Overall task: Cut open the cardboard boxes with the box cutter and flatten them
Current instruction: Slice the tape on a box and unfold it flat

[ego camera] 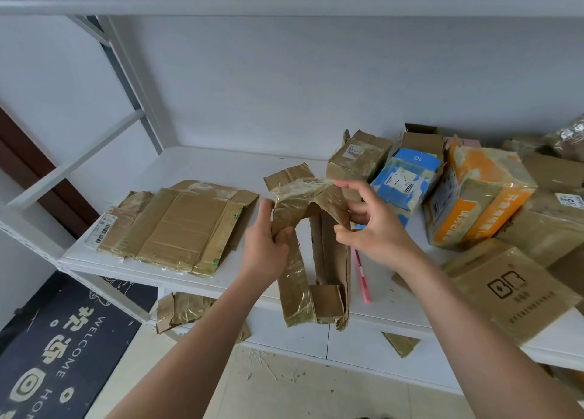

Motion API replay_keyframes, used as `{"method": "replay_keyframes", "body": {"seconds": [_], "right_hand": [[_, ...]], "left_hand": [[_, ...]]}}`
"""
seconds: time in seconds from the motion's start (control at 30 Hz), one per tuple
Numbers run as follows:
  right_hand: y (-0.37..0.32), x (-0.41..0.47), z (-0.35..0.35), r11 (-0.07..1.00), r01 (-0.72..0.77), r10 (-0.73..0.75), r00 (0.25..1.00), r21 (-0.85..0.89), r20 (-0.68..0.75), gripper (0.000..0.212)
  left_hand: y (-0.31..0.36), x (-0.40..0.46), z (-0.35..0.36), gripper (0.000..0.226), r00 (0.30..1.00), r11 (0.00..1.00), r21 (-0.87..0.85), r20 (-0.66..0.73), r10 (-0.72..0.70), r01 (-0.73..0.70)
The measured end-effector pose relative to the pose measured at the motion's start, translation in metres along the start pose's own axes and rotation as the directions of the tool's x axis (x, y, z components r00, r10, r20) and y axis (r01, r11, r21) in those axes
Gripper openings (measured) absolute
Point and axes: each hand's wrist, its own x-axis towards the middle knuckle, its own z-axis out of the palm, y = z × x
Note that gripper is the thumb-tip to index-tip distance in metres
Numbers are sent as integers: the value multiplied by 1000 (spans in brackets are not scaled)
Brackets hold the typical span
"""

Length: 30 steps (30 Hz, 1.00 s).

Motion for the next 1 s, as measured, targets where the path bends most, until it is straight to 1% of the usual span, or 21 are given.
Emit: {"method": "replay_keyframes", "body": {"seconds": [0.07, 0.13, 0.2, 0.3, 0.33, 0.4, 0.43, 0.47, 0.53, 0.63, 0.67, 0.73, 0.8, 0.83, 0.9, 0.97, 1.0], "right_hand": [[0, -1, -4, 999, -19, 18, 1000, 49, 23, 66], [4, -4, -4, 993, -63, 59, 997, 103, 41, 56], [7, -8, 1, 990, -96, 93, 995, 107, 33, 47], [12, -10, 12, 987, -100, 105, 994, 129, -38, 33], [12, -10, 15, 985, -105, 115, 991, 140, -69, 25], [13, -10, 17, 979, -125, 143, 984, 163, -105, 9], [12, -11, 17, 977, -136, 156, 981, 165, -115, 11], [11, -11, 18, 977, -142, 164, 978, 159, -131, 18], [9, -12, 21, 982, -132, 153, 976, 138, -154, 30], [6, -13, 25, 986, -129, 143, 979, 103, -147, 32], [6, -14, 26, 986, -134, 147, 979, 98, -143, 32], [7, -14, 24, 980, -160, 178, 972, 118, -155, 26], [12, -14, 20, 970, -164, 200, 959, 182, -202, 16], [15, -13, 17, 964, -161, 211, 948, 213, -239, 12], [21, -11, 10, 944, -165, 252, 920, 285, -301, 16], [24, -10, 5, 934, -179, 281, 903, 309, -325, 16], [24, -10, 4, 947, -194, 279, 890, 254, -361, 21]], "left_hand": [[0, 2, -2, 40, 1000, 1000, 8, -2, -11, 11], [-3, 7, -10, 43, 1000, 1000, -3, -16, -21, 21], [-5, 13, -19, 44, 1000, 1000, -5, 15, -14, 14], [-3, 19, -23, 36, 997, 999, 20, 63, -40, 39], [-1, 19, -22, 38, 997, 998, 28, 57, -49, 47], [4, 17, -19, 50, 1000, 999, 48, -24, -13, 14], [6, 15, -17, 51, 996, 997, 73, -80, 26, -20], [8, 13, -15, 48, 992, 994, 99, -112, 66, -55], [14, 8, -8, 45, 989, 982, 168, -100, 105, -87], [21, 5, -3, 67, 995, 942, 335, -93, 37, -3], [23, 6, -4, 67, 995, 939, 344, -99, 22, 13], [25, 7, -8, 61, 997, 968, 250, -72, 2, 16], [27, 11, -13, 53, 999, 995, 97, 26, -41, 38], [28, 12, -18, 43, 994, 998, 32, 88, -58, 55], [26, 14, -28, 18, 984, 992, -95, 162, -71, 87], [23, 13, -37, 18, 980, 977, -184, 185, -78, 113], [23, 12, -40, 20, 978, 973, -199, 194, -78, 118]]}}
